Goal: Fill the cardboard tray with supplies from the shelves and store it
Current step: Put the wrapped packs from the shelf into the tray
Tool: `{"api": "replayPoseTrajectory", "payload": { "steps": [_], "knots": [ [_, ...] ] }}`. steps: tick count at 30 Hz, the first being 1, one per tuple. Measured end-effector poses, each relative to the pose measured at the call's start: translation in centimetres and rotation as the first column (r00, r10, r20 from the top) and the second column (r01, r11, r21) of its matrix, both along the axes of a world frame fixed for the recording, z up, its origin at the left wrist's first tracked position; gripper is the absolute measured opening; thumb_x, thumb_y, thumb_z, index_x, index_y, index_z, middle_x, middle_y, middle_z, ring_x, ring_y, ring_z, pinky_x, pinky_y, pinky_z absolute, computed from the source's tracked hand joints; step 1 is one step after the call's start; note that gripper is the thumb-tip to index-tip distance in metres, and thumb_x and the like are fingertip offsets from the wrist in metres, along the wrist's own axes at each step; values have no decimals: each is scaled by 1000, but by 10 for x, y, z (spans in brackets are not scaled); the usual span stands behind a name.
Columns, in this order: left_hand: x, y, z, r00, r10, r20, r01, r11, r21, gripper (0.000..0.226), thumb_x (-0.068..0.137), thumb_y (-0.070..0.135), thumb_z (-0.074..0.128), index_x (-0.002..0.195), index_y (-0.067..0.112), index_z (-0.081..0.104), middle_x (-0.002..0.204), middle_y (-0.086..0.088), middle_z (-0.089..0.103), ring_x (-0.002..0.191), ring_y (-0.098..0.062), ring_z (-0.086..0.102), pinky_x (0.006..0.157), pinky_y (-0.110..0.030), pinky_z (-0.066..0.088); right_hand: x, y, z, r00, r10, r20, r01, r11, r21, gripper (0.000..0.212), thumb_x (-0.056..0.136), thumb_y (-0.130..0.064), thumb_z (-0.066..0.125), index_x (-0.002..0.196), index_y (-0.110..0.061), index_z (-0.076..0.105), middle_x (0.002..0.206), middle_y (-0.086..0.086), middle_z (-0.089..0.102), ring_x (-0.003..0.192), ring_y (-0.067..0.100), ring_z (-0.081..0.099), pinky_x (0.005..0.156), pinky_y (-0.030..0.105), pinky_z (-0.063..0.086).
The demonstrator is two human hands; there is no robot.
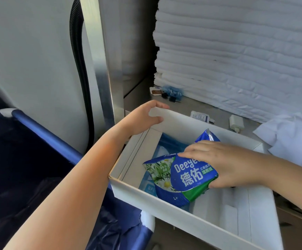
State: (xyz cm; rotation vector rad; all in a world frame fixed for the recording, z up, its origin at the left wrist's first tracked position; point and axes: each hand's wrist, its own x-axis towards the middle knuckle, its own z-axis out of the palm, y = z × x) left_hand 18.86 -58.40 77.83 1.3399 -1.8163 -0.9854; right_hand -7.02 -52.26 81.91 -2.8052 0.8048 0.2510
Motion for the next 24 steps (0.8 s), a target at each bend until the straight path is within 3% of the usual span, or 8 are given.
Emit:
{"api": "replayPoseTrajectory", "payload": {
  "steps": [6, 9, 13, 16, 21, 24],
  "knots": [
    [-1, 1, 0, 999, 16, 41, -15, 1000, -10, 37, 92, 17, 60, 124, 33, 53, 121, 20, 49, 115, -2, 44, 93, -18, 35, 24, -12, 1, 991, 133, -2, -133, 989, 59, 68, 79, -27, 71, 140, -19, 42, 132, -1, 51, 122, 11, 41, 101, 9, 19],
    [-3, 2, 3, 998, 33, 62, -32, 999, -22, 37, 91, 15, 60, 120, 37, 52, 111, 31, 48, 103, 9, 46, 81, -3, 35, 32, -21, -4, 977, 214, -11, -212, 973, 94, 61, 82, -28, 69, 136, -16, 46, 129, 2, 54, 121, 15, 45, 101, 15, 24],
    [-5, 7, 8, 995, 70, 65, -71, 997, 6, 32, 92, 24, 59, 109, 50, 50, 104, 35, 48, 97, 18, 46, 77, -10, 39, 42, -28, -20, 941, 318, -120, -304, 945, 120, 60, 80, -23, 71, 135, -20, 46, 128, -1, 55, 120, 14, 45, 102, 30, 34],
    [-7, 10, 8, 991, 99, 93, -101, 995, 14, 24, 93, 34, 56, 110, 49, 51, 108, 31, 51, 102, 11, 48, 81, -16, 40, 47, -33, -33, 919, 358, -163, -344, 932, 112, 75, 77, -15, 71, 143, -22, 37, 143, -4, 44, 132, 13, 35, 110, 29, 28],
    [-7, 16, 11, 988, 108, 108, -109, 994, 9, 20, 95, 41, 52, 112, 50, 51, 112, 33, 51, 102, 22, 45, 84, -11, 36, 51, -39, -50, 902, 392, -181, -374, 919, 127, 79, 82, -1, 60, 150, -23, 25, 156, -3, 24, 143, 13, 16, 114, 25, 15],
    [-7, 19, 11, 989, 111, 102, -113, 994, 9, 20, 95, 40, 52, 112, 49, 52, 115, 31, 52, 107, 17, 46, 89, -13, 36, 47, -37, -54, 919, 356, -170, -337, 933, 129, 79, 83, -8, 62, 150, -26, 24, 158, -6, 16, 144, 10, 10, 114, 22, 13]
  ]
}}
